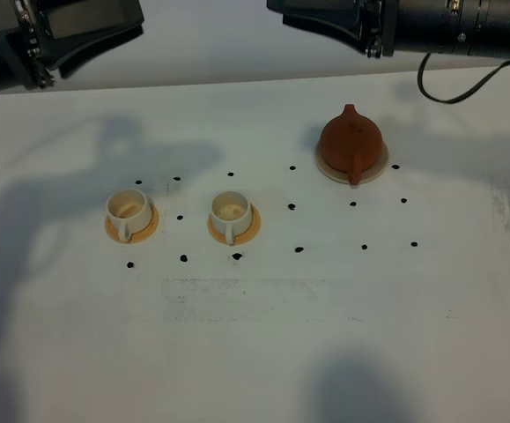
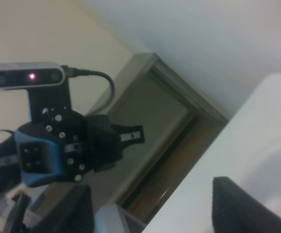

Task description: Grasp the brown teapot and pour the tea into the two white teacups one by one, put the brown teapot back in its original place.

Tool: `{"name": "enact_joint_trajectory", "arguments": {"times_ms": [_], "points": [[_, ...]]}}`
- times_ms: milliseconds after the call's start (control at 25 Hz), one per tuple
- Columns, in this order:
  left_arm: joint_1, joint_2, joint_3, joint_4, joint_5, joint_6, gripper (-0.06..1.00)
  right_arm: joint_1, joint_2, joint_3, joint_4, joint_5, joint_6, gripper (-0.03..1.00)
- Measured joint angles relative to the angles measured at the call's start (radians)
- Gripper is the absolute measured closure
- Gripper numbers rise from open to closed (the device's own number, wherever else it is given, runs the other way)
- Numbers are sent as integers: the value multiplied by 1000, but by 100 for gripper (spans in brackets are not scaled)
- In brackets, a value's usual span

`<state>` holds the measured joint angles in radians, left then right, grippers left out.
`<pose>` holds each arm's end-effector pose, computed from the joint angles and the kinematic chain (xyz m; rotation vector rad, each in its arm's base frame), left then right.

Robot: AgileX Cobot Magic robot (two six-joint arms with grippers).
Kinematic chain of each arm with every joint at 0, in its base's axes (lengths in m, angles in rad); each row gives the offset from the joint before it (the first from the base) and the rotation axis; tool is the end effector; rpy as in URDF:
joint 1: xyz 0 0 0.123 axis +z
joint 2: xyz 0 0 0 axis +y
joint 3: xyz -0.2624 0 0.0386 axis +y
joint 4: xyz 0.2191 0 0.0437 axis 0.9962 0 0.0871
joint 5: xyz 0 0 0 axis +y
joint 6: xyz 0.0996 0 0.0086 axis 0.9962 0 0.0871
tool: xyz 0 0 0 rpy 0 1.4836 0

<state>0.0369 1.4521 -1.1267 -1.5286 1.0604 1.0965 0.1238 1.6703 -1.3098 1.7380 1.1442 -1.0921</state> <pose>0.2784 -0.0770 0.3444 0.3573 1.8602 -1.2256 0.3151 0.1297 0.3473 -0.3905 1.7330 1.5643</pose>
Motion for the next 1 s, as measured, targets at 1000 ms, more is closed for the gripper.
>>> {"name": "enact_joint_trajectory", "arguments": {"times_ms": [1000], "points": [[0,-656,1,1177,-273,-840,69,177,0,-151,-562,-436,131,52]]}}
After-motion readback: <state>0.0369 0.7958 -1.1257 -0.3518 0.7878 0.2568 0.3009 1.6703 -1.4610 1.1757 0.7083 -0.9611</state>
